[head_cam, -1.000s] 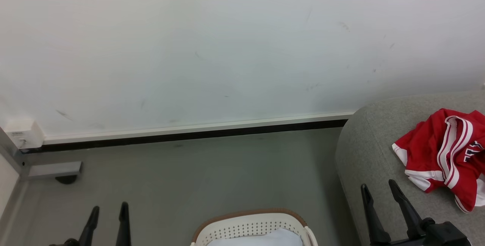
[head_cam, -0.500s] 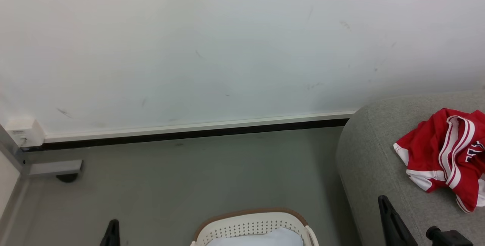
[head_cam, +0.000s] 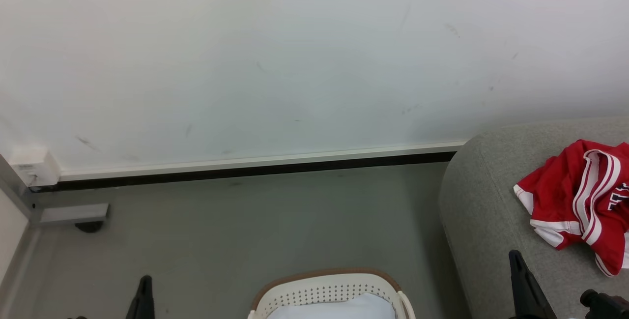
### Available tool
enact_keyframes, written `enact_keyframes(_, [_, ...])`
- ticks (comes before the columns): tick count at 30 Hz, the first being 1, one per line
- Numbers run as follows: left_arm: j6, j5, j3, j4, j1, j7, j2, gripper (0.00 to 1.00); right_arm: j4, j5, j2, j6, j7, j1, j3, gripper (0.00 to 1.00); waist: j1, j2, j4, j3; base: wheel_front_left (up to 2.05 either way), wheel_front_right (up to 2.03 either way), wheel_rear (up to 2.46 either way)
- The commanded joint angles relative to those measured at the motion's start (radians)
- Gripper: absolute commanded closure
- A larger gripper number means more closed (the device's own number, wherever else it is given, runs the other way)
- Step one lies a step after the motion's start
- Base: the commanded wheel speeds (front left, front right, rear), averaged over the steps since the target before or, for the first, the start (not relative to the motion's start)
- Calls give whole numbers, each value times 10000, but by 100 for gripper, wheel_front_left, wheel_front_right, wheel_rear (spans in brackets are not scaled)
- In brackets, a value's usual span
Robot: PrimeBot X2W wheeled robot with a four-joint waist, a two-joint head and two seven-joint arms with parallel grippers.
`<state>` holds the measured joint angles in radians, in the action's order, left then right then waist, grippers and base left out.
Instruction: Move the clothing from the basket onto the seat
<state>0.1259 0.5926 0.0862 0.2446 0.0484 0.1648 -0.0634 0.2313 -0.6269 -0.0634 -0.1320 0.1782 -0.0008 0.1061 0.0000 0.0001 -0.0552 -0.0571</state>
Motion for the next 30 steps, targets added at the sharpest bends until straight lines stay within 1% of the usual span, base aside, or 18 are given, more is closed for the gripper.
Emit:
enact_keyframes(1, [15, 470, 53, -153, -302, -110, -34, 100, -97, -471, -85, 4, -85, -374, -106, 100, 0, -1, 10, 10, 0, 0, 0])
enact_keyframes(14, [24, 2305, 95, -126, -571, -609, -8, 100, -54, -2340, -146, 6, -521, -536, -382, 100, 0, -1, 79, 82, 0, 0, 0])
enact_keyframes(30, [35, 4238, 149, -84, -848, -1145, 22, 100, -8, -4298, -202, 9, -992, -702, -687, 100, 0, -1, 163, 169, 0, 0, 0])
